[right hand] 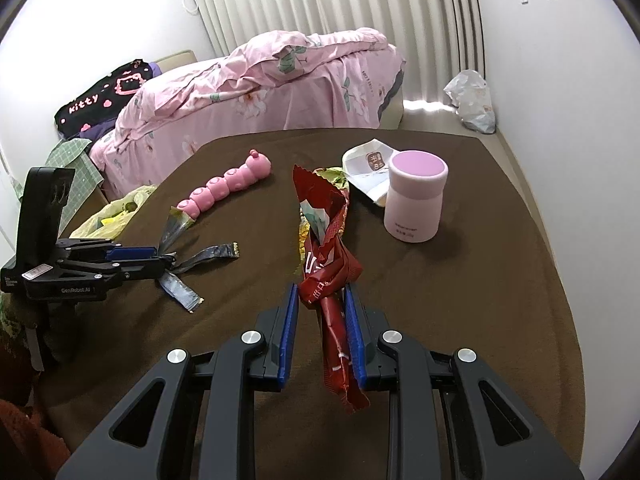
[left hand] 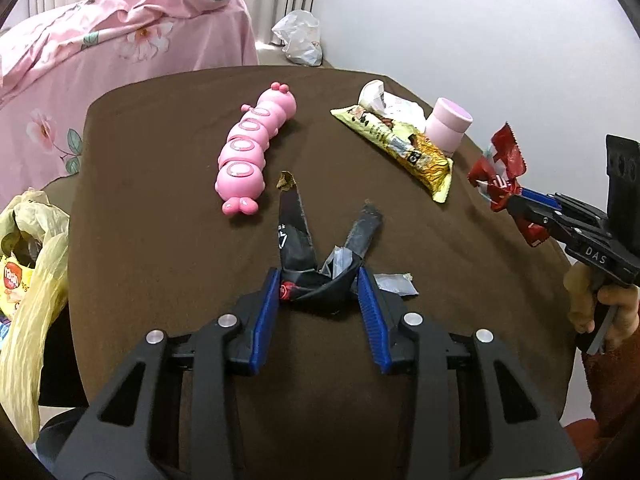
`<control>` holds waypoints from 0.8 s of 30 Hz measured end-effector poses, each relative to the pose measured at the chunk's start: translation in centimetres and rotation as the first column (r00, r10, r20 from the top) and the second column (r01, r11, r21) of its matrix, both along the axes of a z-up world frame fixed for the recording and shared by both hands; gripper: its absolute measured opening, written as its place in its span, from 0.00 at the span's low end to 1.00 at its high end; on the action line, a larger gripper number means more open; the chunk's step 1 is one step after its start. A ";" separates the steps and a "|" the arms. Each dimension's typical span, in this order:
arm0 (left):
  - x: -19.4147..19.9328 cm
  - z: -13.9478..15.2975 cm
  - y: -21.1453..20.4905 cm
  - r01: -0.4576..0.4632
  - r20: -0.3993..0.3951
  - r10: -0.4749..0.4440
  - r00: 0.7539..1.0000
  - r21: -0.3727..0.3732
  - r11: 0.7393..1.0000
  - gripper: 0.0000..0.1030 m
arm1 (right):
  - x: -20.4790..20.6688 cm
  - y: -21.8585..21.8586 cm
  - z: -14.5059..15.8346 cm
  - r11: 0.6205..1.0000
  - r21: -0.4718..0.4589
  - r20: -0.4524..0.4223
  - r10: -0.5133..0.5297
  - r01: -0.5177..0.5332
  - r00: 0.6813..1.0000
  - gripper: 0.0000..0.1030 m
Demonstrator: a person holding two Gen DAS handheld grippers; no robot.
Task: Collect trash
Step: 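Carry the black and red wrappers over the yellow trash bag with both grippers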
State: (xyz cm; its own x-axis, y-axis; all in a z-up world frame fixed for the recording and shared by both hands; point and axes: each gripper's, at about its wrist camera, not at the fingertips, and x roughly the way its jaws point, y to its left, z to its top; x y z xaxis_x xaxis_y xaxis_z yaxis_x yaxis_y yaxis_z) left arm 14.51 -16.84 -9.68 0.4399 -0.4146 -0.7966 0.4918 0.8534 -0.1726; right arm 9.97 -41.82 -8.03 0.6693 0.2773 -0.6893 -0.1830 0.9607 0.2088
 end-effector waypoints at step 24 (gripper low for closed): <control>-4.8 11.5 12.8 -0.281 0.307 0.309 0.900 -0.133 0.950 0.33 | 0.6 14.8 11.8 0.959 -0.131 0.212 0.277 -0.253 0.937 0.22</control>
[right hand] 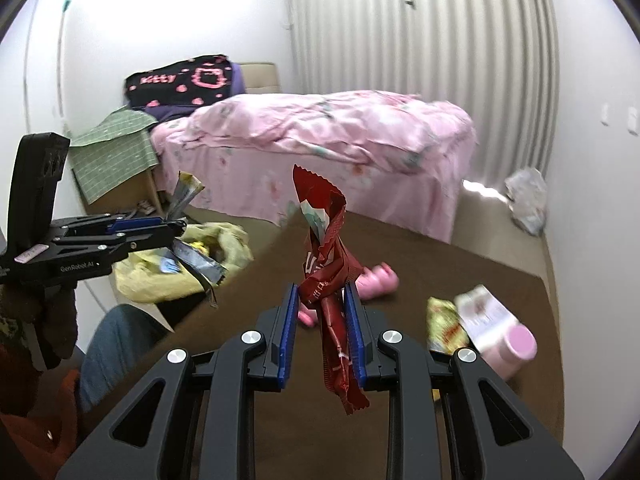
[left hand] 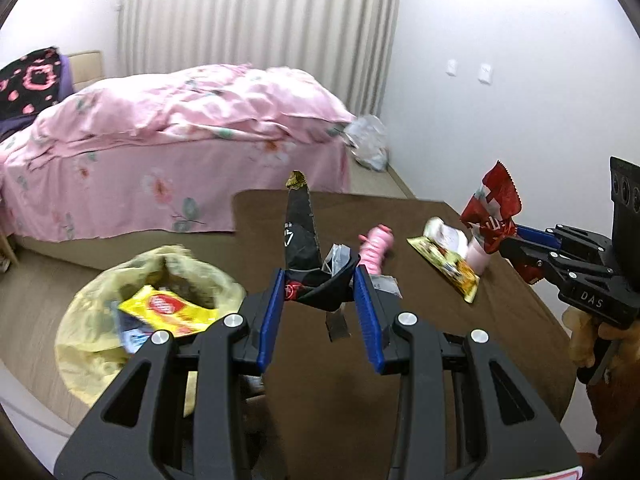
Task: Collect trash
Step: 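Carry the black and red wrappers over the yellow trash bag with both grippers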
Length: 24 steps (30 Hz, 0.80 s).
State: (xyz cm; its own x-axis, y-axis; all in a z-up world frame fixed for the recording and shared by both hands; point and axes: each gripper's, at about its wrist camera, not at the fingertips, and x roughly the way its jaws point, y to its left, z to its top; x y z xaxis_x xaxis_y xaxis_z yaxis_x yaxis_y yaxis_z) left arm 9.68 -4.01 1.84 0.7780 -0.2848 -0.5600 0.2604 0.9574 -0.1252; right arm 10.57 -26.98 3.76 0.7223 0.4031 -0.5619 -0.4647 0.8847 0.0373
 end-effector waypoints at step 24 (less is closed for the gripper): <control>-1.0 -3.1 16.3 -0.516 -0.019 0.521 0.853 -0.177 0.838 0.33 | 6.6 19.2 0.7 0.958 -0.043 -0.052 0.282 -0.285 0.958 0.22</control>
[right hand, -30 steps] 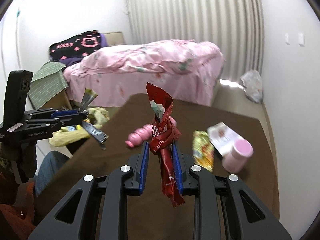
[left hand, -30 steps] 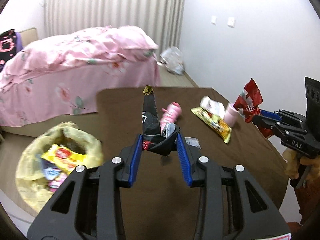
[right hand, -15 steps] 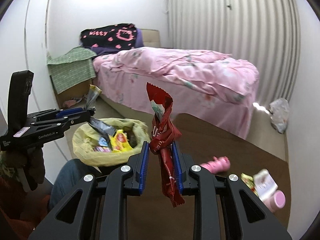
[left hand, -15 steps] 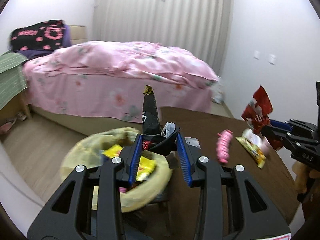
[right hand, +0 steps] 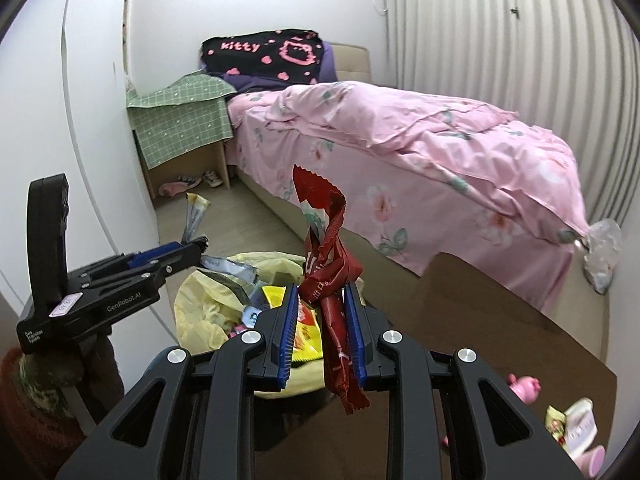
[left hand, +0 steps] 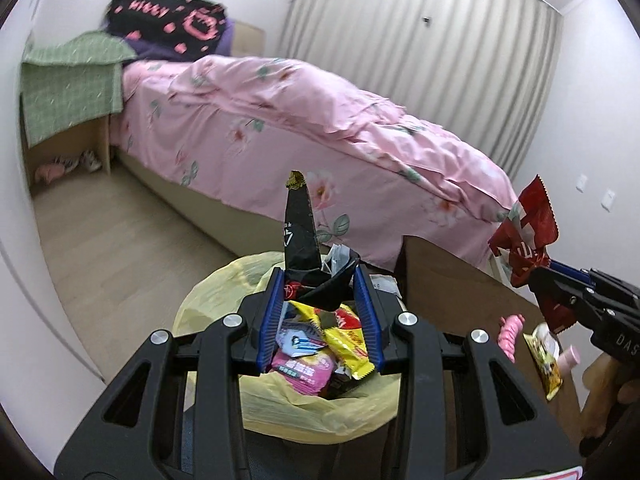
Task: Collect trash
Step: 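Carry the black and red wrappers over the yellow trash bag with both grippers, then open both grippers to drop the wrappers into the trash bag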
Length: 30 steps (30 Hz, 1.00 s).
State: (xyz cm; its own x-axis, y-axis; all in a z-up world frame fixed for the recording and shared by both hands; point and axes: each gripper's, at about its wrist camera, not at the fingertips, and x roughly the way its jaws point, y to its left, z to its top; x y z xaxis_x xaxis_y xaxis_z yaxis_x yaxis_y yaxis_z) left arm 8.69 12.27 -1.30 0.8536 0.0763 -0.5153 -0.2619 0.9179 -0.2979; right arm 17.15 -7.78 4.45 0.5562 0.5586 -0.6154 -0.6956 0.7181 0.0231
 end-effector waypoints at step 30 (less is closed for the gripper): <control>5.1 -6.0 1.5 0.008 -0.110 -0.028 0.994 -0.178 0.984 0.41 | 8.1 3.9 -10.0 0.994 0.067 -0.248 0.105 -0.091 0.963 0.23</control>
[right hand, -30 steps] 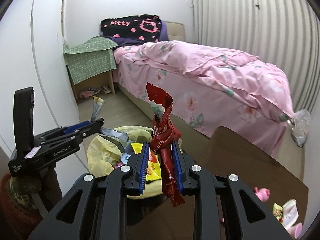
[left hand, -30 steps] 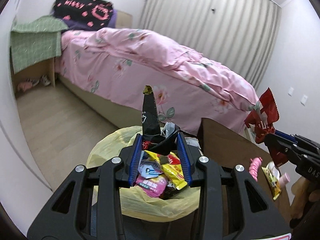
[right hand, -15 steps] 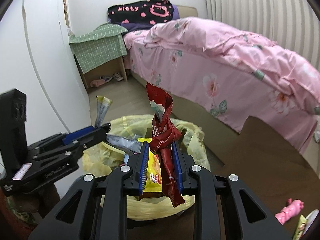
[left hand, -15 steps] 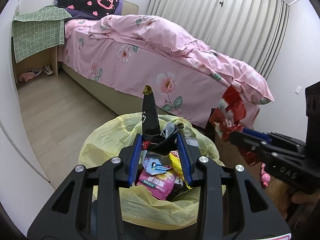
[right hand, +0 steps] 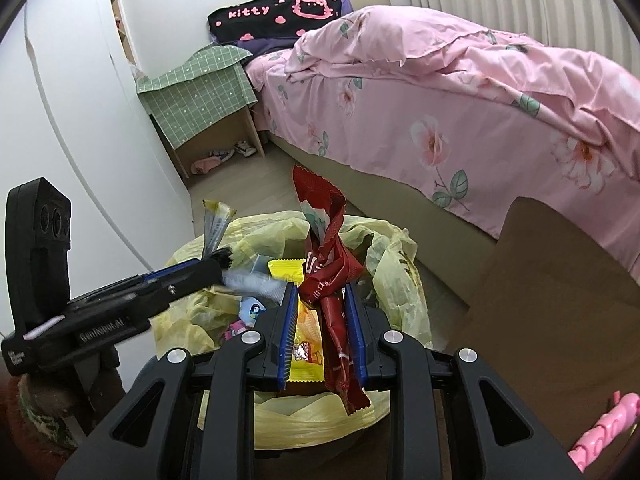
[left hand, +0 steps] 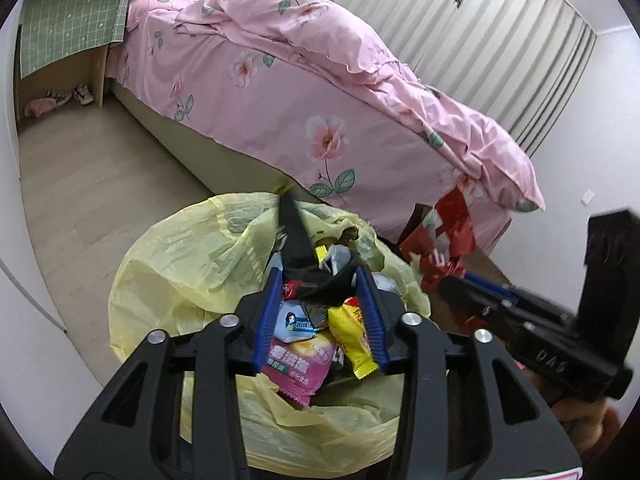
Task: Collect trash
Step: 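Open both grippers to drop the wrappers into the trash bag, then move both grippers back over the table toward the remaining wrappers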
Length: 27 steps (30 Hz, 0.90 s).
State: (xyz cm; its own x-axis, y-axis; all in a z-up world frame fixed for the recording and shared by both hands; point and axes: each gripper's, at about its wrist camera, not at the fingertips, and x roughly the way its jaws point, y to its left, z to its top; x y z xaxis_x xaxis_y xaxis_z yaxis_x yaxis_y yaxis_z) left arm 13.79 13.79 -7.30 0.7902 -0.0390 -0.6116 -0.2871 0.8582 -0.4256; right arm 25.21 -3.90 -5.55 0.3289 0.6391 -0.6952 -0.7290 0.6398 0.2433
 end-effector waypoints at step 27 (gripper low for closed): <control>-0.6 4.9 -7.9 0.083 0.050 -0.089 0.995 0.118 0.990 0.52 | -6.0 -20.1 2.4 0.934 0.014 0.107 -0.356 0.356 0.928 0.52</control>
State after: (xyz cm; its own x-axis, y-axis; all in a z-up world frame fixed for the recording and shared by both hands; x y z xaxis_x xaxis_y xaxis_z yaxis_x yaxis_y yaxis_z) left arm 13.20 5.89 -2.38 0.8196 -0.0394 -0.5715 -0.1891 0.9231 -0.3348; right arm 19.23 -23.97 -3.11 0.6063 0.4624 -0.6470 -0.4745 0.8632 0.1724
